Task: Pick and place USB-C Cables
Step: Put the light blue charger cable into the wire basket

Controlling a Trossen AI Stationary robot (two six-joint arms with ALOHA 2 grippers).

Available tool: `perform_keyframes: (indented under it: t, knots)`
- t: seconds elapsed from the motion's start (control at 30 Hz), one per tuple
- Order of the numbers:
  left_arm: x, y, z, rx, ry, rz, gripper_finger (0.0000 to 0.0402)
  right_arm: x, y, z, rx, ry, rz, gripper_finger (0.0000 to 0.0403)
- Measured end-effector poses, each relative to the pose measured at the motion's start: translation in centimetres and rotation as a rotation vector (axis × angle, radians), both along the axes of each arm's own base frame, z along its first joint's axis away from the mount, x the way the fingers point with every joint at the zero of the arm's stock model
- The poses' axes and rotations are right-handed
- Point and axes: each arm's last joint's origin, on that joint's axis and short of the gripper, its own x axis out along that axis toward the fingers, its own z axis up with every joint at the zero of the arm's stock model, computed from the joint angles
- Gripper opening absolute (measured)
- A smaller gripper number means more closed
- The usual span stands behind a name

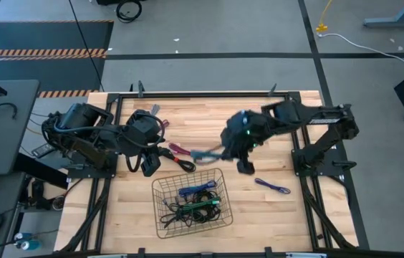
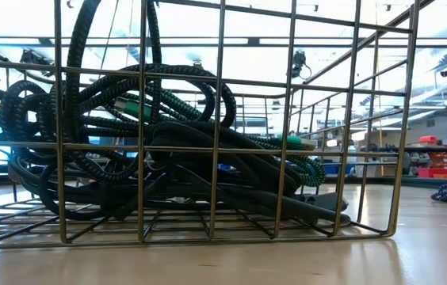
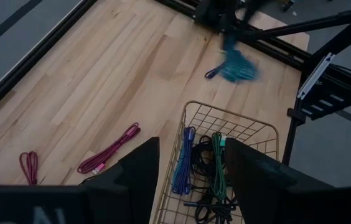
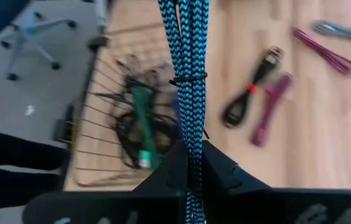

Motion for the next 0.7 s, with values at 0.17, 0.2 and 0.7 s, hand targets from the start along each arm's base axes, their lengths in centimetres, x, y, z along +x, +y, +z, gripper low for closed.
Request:
perform_keyframes:
  t: [0.17, 0.2, 0.7]
  knots:
    - [0.0, 0.0, 0.0, 0.000, 0.000, 0.000, 0.0188, 1.7, 3.8, -0.4, 0.054, -0.023, 0.119, 0.0020]
    - [0.0, 0.0, 0.0, 0.000, 0.000, 0.000, 0.0188, 2.2, 4.6, -0.7, 0.063, -0.023, 0.138, 0.0020]
    - [0.0, 0.0, 0.0, 0.000, 0.000, -0.002, 0.0188, 9.3, 10.4, -11.9, 0.003, 0.209, 0.290, 0.0019]
